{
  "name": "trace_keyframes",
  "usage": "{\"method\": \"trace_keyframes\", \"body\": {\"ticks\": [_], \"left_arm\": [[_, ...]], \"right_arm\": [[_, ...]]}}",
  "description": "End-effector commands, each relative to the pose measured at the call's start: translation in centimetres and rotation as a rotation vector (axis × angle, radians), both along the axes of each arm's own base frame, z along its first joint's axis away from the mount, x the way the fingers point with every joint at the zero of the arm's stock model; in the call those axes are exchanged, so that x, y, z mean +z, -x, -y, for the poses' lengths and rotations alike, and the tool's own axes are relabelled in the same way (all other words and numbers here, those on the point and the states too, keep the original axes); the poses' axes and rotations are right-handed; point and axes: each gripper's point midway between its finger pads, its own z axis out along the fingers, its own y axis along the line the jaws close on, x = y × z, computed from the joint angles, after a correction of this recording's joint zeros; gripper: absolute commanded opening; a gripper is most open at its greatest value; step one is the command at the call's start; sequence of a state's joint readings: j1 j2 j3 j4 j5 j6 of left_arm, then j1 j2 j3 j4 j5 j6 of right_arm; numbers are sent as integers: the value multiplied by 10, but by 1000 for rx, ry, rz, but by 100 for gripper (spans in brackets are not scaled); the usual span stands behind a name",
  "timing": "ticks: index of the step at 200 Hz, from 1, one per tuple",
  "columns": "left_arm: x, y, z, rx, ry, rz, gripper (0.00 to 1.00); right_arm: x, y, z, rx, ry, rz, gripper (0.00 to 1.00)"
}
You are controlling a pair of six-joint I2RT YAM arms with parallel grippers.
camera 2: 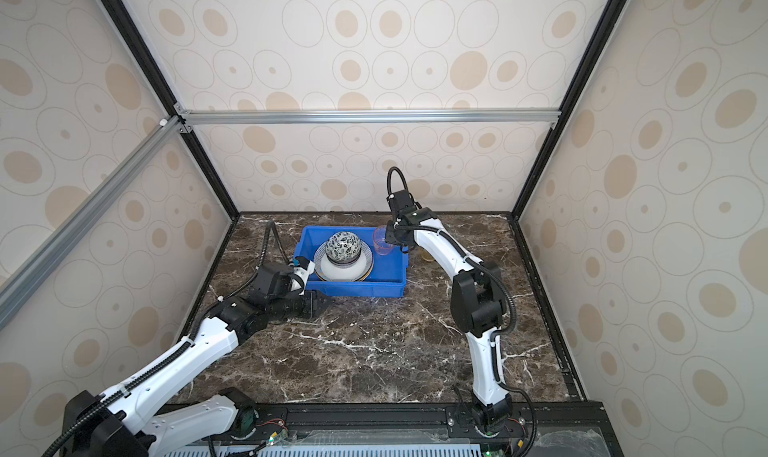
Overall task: Place the mixed dishes into the plastic bin
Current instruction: 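Carry the pink cup with the right gripper over the bin, then lower the pink cup into the bin beside the plate stack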
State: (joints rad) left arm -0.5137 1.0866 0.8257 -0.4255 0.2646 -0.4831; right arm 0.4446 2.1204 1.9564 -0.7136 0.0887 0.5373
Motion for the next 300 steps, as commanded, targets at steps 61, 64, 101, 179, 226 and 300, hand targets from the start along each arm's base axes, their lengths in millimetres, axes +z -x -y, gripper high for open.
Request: {"method": "trace_keyframes", "body": {"ticks": [61, 64, 101, 179, 226, 300], "left_arm": [[14, -9, 10, -32, 9, 41, 45], [15, -9, 10, -33, 10, 42, 45], [13, -12, 12, -37, 8, 35, 45], [12, -16, 12, -33, -10, 29, 45], [9, -17, 14, -32, -2, 17, 45], [9, -19, 16, -34, 3, 15, 45]], "right_arm": [[-12, -15, 0, -1, 79, -5, 0], [-12, -16, 0, 0, 81, -6, 0], [-23, -18, 1, 4, 108, -20, 0], [-39, -24, 3, 8, 153, -41, 0], [-46, -27, 2, 7, 161, -53, 0], [-38, -28, 5, 5, 160, -60, 10]]}}
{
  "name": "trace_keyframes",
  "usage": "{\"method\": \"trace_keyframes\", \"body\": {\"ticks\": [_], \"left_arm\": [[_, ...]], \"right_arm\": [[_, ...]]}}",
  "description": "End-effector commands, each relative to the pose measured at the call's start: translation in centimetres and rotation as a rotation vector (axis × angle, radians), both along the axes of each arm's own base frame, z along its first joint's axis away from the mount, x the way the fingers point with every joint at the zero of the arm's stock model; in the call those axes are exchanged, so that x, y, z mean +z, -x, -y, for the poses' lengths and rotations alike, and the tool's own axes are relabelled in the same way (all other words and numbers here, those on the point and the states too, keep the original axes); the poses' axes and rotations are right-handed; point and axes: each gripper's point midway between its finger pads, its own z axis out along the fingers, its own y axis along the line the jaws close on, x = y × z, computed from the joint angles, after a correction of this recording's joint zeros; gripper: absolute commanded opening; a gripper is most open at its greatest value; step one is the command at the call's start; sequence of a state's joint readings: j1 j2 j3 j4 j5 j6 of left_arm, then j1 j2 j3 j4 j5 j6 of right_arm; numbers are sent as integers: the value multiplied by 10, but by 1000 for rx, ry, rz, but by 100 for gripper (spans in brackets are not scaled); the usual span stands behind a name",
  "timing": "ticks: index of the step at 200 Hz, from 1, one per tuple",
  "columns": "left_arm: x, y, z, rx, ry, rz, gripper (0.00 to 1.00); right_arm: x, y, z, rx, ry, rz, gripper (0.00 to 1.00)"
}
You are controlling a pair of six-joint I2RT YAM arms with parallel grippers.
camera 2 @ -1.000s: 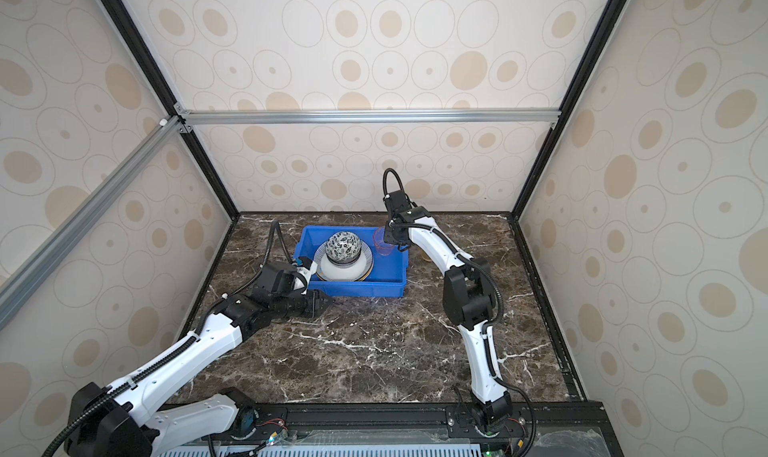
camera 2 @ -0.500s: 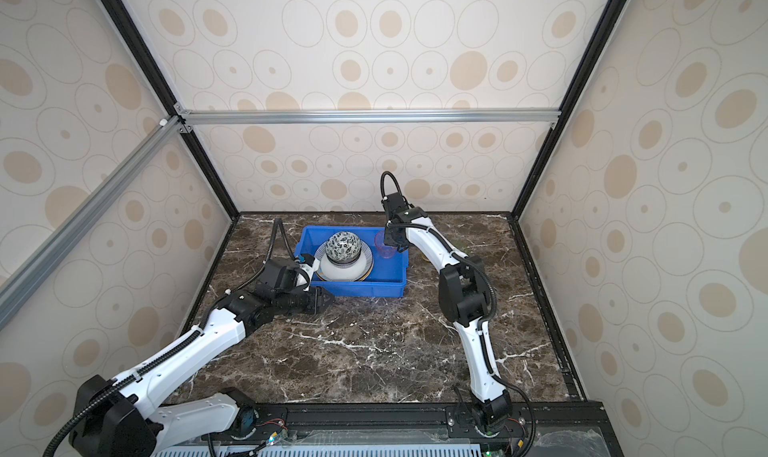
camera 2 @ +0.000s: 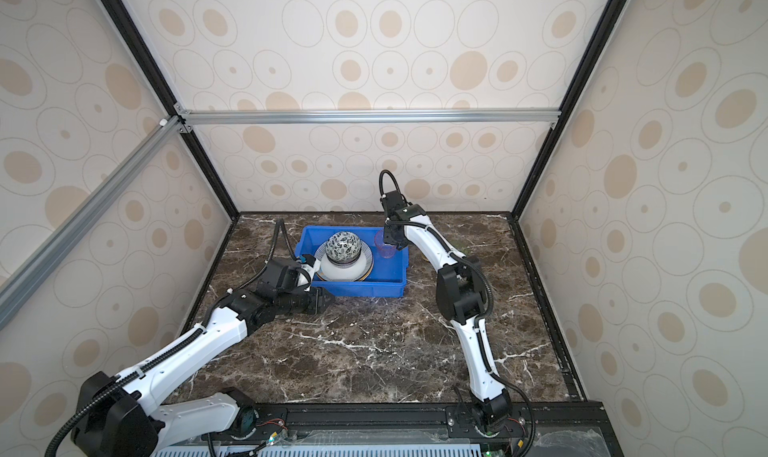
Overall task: Place the mixed dishes into the plastic bin
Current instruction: 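Lower the pink cup into the bin beside the plate stack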
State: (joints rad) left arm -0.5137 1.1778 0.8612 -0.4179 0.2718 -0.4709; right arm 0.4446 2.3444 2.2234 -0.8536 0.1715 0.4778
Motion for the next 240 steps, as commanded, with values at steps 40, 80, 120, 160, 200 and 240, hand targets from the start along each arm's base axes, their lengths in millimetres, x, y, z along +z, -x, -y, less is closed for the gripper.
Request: {"method": "trace_keyframes", "body": {"ticks": [40, 80, 120, 160, 200, 240], "left_arm": [[22, -7, 8, -15, 29, 54, 45], [25, -7, 7, -10, 34, 61, 45], [27, -6, 5, -4, 36, 63, 45], [31, -4, 4, 3, 41, 69, 45], [31, -2, 3, 8, 49, 66, 45], [34, 1, 1, 15, 57, 70, 45]], "right_arm": [[-2, -3, 7, -25, 12, -11, 15], [-3, -3, 8, -34, -3, -17, 17], [0, -3, 7, -39, -27, -19, 17], [14, -2, 9, -36, -35, 2, 20], [33, 5, 4, -14, -98, 10, 24], [52, 11, 10, -11, -95, 47, 26]]}}
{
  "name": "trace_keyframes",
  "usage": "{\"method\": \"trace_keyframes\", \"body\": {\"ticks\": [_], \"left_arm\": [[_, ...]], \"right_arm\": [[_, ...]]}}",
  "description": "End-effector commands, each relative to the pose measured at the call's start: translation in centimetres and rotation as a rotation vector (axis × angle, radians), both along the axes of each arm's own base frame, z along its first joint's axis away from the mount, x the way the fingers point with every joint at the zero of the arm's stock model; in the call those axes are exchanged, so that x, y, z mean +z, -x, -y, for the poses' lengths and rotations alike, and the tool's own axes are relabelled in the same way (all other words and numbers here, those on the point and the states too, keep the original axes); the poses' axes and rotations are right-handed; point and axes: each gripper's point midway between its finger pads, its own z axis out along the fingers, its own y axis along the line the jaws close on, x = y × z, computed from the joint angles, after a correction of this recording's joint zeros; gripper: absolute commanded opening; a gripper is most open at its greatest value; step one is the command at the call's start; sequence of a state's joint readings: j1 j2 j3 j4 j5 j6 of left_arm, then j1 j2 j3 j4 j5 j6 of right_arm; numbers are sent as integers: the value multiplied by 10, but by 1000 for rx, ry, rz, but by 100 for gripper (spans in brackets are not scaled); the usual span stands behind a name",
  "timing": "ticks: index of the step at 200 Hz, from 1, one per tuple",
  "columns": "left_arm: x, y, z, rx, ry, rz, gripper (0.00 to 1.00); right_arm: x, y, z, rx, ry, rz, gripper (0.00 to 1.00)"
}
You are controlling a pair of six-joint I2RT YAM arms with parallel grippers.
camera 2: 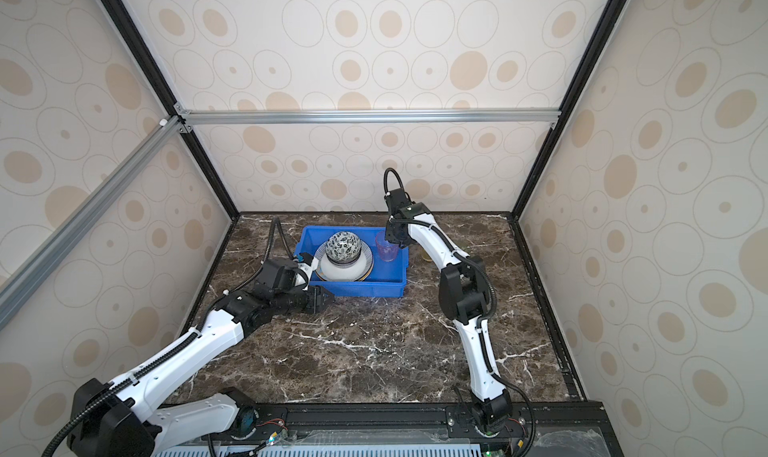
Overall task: Place the mixed dishes into the plastic bin
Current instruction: 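Lower the pink cup into the bin beside the plate stack, then open the right gripper to release the pink cup upright, then move the right gripper toward the yellow cup while the left gripper nears the bowls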
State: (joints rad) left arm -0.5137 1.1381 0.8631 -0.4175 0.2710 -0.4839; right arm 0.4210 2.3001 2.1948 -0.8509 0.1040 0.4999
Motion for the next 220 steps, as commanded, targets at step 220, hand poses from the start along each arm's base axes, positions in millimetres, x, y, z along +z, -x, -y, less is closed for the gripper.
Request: {"method": "trace_keyframes", "body": {"ticks": [220], "left_arm": [[30, 10, -5, 51, 50, 56, 45]], "right_arm": [[93, 88, 66, -62, -70, 155, 29]]}}
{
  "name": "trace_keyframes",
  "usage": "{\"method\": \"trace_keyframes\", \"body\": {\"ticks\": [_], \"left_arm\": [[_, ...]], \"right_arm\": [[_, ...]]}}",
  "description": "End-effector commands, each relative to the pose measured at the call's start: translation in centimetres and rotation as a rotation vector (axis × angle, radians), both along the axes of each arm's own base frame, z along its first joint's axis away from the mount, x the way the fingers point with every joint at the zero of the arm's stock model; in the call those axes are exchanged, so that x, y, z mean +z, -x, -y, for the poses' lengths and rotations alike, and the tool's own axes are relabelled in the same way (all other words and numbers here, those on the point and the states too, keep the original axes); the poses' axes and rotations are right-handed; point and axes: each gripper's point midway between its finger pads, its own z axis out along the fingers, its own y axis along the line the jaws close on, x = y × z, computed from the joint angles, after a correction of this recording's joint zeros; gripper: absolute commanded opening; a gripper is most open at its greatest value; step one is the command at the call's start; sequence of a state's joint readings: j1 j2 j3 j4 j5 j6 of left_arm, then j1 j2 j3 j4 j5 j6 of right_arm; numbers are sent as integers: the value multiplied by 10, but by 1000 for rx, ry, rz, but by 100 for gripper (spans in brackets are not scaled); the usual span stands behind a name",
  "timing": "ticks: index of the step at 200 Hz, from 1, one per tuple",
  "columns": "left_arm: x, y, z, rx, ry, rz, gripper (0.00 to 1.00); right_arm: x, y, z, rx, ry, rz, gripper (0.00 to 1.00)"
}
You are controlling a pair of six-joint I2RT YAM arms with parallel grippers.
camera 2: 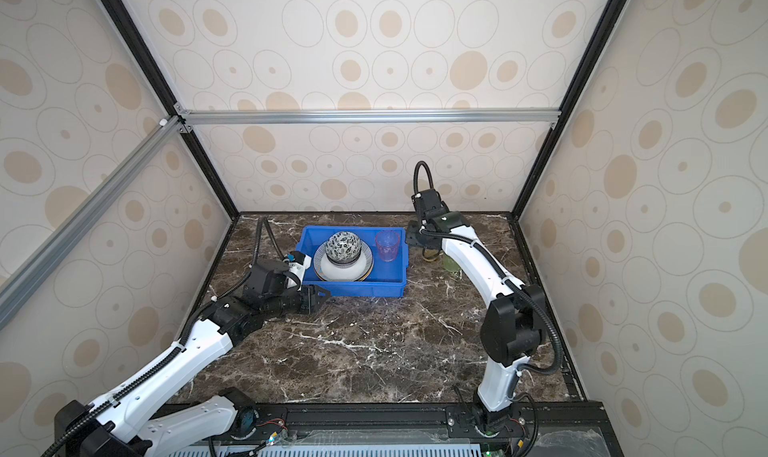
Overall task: Place the mixed dishes into the plastic bin
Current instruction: 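Move the right gripper toward the yellow cup while the left gripper nears the bowls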
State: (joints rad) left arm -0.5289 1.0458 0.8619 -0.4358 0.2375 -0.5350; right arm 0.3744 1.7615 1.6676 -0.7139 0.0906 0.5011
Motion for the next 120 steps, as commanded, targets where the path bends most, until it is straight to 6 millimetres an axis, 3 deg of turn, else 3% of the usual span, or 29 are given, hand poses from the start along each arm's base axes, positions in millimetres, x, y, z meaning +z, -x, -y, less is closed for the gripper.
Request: {"method": "trace_keyframes", "body": {"ticks": [1, 72, 120], "left_arm": [[6, 2, 1, 6, 6, 8, 45], [3, 6, 0, 10, 2, -1, 46], [3, 5, 0, 11, -10, 7, 46]], "right_arm": [[7, 7, 8, -22, -3, 21, 29], [8, 33, 27, -34, -21, 22, 30], [5, 57, 22, 58, -43, 2, 32]]}}
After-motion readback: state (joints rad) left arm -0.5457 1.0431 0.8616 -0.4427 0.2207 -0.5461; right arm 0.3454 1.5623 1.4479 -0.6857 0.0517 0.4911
